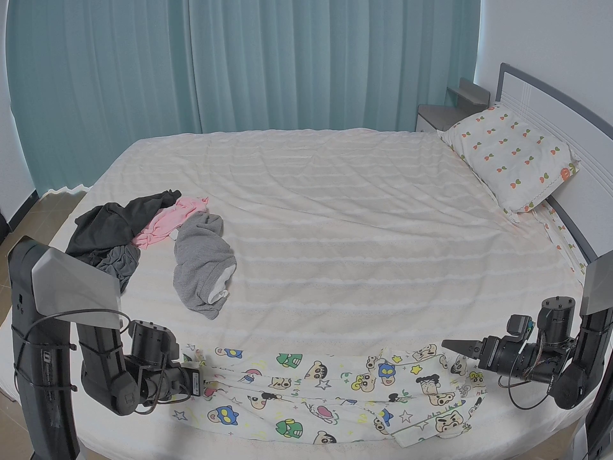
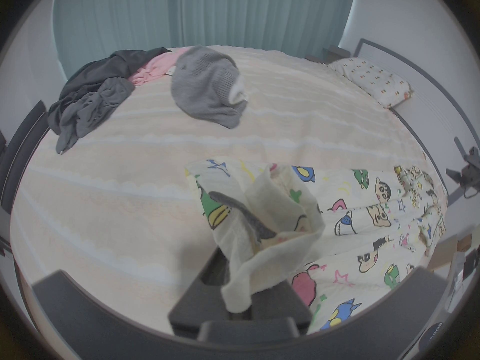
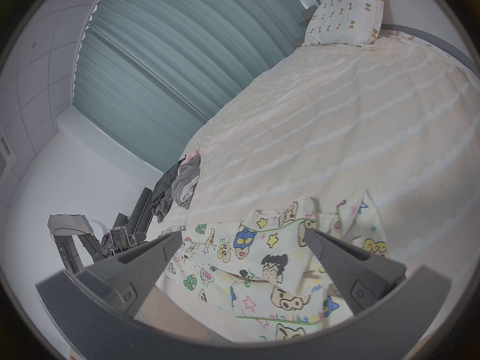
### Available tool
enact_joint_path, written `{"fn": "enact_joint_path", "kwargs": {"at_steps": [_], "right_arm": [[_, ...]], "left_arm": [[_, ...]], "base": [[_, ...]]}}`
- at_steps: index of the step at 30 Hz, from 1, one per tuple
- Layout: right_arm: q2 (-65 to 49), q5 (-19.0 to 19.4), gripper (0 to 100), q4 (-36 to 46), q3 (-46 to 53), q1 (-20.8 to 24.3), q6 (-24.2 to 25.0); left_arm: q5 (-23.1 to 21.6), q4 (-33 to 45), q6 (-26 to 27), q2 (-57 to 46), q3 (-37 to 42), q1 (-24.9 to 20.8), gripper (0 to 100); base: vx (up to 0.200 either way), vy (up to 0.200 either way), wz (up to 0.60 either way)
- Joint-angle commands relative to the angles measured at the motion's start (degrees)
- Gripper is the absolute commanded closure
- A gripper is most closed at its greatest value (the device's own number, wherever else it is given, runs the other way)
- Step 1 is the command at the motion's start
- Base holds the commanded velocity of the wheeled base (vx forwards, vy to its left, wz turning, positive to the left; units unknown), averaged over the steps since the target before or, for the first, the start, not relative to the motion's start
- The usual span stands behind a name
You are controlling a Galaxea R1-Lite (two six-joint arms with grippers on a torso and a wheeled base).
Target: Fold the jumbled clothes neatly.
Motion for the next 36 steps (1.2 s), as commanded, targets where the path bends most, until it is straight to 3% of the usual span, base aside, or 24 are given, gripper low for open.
{"fn": "enact_joint_path", "kwargs": {"at_steps": [1,2,5,14,16,17,21,22,26,27,31,36], "right_arm": [[0.11,0.03,0,-0.49,0.84,0.02,0.01],[0.11,0.03,0,-0.49,0.84,0.02,0.01],[0.11,0.03,0,-0.49,0.84,0.02,0.01],[0.55,0.03,0,-0.49,0.84,0.02,0.10],[0.63,0.03,0,-0.49,0.84,0.02,0.10],[0.81,0.12,0,-0.49,0.84,0.02,0.10],[1.34,0.12,0,-0.49,0.84,0.02,0.10],[1.42,0.12,0,-0.49,0.84,0.02,0.10],[1.42,0.12,0,-0.49,0.84,0.02,0.10],[1.42,0.12,0,-0.49,0.84,0.02,0.10],[1.60,0.12,0,-0.49,0.84,0.10,0.10],[1.78,0.21,0,-0.58,0.84,0.02,0.01]], "left_arm": [[-2.25,0.02,-0.21,-3.24,1.10,3.31,100],[-6.64,1.25,-0.39,-5.35,2.59,6.65,100],[-8.23,1.51,-0.39,-6.14,3.03,9.64,100],[-18.25,1.60,-0.39,-7.63,2.77,26.78,100],[-18.95,1.60,-0.39,-7.63,2.59,28.10,100],[-21.59,1.60,-0.39,-7.63,1.98,32.40,100],[-24.49,2.22,-0.39,-7.63,0.40,37.50,100],[-25.80,3.89,-0.39,-7.63,-1.36,40.75,100],[-27.65,7.93,-0.39,-7.90,-5.40,45.59,100],[-28.53,12.59,-0.48,-8.51,-8.48,48.05,100],[-29.14,23.84,-1.09,-11.76,-14.81,51.12,100],[-29.93,32.98,-5.75,-18.71,-20.08,51.30,100]], "base": [[0.000,0.000,0.00],[0.000,0.000,0.00],[0.000,0.000,0.00],[0.000,0.000,0.00],[0.000,0.000,0.00],[0.000,0.000,0.00],[0.000,0.000,0.00],[0.000,0.000,0.00],[0.000,0.000,0.00],[0.000,0.000,0.00],[0.000,0.000,0.00],[0.000,0.000,0.00]]}}
